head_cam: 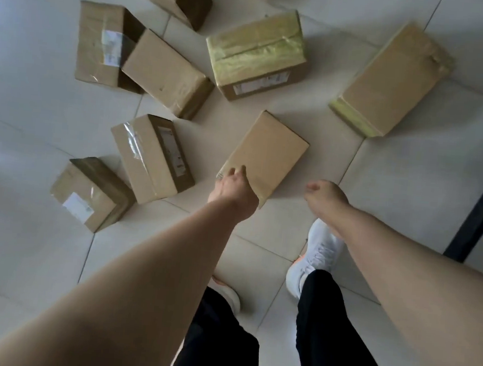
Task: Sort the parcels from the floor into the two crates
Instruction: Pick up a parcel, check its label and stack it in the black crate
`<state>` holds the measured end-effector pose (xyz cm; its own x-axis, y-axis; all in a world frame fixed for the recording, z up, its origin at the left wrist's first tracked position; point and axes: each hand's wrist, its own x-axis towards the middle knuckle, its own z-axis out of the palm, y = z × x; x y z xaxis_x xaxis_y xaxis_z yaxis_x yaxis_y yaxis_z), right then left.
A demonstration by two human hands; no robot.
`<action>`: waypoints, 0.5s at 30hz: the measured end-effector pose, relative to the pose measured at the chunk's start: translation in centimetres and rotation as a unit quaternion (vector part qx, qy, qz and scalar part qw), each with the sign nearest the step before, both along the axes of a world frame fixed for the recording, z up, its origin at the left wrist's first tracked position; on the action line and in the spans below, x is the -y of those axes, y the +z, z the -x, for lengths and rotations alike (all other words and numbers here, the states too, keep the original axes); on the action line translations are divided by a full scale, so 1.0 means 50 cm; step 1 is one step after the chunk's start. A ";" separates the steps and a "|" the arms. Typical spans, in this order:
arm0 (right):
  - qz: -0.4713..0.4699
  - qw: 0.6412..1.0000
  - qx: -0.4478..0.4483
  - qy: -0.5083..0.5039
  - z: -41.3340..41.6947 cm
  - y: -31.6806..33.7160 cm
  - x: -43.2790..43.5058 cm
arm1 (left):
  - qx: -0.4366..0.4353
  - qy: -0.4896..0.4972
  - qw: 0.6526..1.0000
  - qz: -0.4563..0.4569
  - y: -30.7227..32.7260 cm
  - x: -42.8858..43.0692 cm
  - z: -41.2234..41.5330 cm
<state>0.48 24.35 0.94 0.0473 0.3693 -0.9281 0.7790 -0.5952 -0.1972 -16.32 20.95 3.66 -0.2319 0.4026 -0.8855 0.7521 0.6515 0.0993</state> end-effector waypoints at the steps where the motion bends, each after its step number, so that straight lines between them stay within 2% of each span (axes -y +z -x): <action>1: -0.001 1.000 -0.004 -0.014 0.008 -0.030 -0.002 | -0.002 -0.015 1.000 -0.002 -0.034 -0.004 0.006; 4: -0.003 0.995 -0.030 -0.097 0.029 -0.115 -0.004 | -0.014 -0.044 0.999 -0.006 -0.117 -0.008 0.023; 7: -0.008 0.983 -0.053 -0.176 0.050 -0.177 0.001 | -0.011 -0.026 1.000 -0.011 -0.169 -0.001 0.022; 15: -0.034 0.939 -0.091 -0.330 0.096 -0.215 0.027 | 0.008 -0.047 0.999 -0.010 -0.211 0.030 0.034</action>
